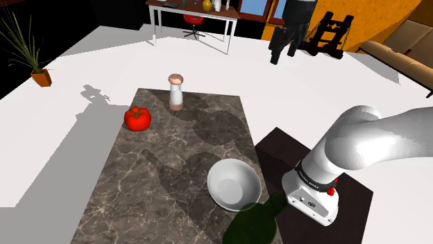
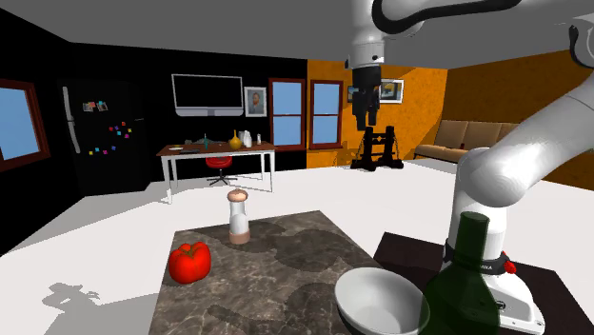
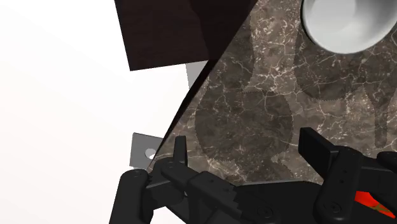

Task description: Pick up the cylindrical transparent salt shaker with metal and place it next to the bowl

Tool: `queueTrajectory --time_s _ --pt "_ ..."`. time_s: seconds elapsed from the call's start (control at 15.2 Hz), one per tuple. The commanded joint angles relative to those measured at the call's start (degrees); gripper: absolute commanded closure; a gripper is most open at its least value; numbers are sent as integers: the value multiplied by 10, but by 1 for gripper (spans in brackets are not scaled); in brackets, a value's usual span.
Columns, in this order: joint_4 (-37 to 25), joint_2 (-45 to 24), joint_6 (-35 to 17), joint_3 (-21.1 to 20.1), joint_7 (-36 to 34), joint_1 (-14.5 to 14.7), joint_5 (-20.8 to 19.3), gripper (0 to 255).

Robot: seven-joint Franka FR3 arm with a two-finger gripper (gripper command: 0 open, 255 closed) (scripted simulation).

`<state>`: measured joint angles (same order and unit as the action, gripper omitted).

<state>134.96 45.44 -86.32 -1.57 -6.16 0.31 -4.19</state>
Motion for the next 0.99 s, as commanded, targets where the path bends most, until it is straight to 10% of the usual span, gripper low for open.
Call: queueTrajectory --time_s 0.0,0.92 --pt "0 0 0 0 0 0 0 0" --pt "-92 -282 -191 -18 -18 16 26 0"
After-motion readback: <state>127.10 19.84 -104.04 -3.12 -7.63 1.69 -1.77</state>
